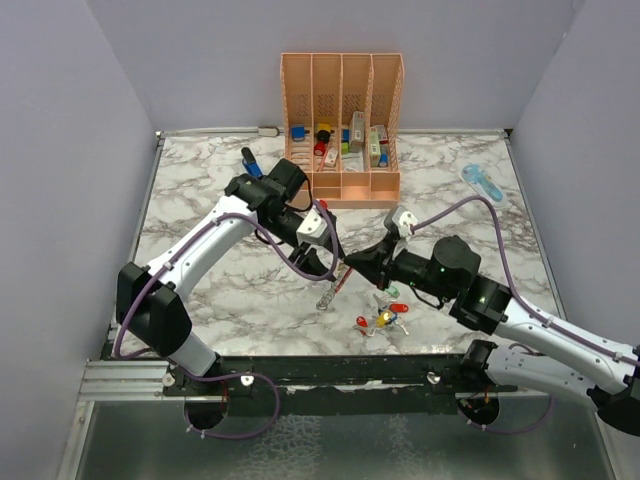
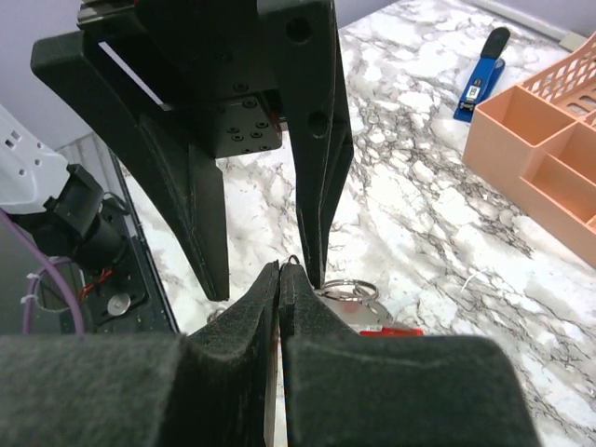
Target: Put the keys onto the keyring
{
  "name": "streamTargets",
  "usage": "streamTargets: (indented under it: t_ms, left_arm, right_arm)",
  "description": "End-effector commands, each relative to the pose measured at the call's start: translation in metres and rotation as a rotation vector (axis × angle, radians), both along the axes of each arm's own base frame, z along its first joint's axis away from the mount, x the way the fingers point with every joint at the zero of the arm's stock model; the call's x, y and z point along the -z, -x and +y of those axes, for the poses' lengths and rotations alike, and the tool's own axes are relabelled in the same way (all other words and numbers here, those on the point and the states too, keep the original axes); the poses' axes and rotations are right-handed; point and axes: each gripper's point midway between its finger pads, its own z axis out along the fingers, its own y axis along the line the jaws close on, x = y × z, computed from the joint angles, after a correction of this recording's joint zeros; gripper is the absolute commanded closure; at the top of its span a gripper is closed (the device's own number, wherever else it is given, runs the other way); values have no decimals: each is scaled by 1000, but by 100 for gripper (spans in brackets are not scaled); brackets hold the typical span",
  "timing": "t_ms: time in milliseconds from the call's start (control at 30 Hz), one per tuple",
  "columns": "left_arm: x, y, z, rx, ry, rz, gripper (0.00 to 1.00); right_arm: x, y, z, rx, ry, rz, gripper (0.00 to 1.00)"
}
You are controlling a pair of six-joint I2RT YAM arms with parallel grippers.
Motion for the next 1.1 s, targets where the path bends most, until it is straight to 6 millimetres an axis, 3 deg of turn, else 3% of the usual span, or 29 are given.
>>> streamTargets:
  t_ms: [0, 300, 567, 1067]
  left_arm:
    - [-31, -1, -7, -17, 62, 7, 48]
    - [-34, -10, -12, -75, 31, 46, 47]
    - [-22, -49, -19, -289, -74, 43, 50]
    - [-26, -61, -25, -356, -76, 88, 50]
  right_arm:
    - [-34, -5, -4, 31, -129, -132, 99]
    - [-44, -19, -11, 118, -207, -198, 99]
    - [-45, -33, -22, 228, -229, -164, 99]
    - [-44, -52, -26, 337, -234, -98, 99]
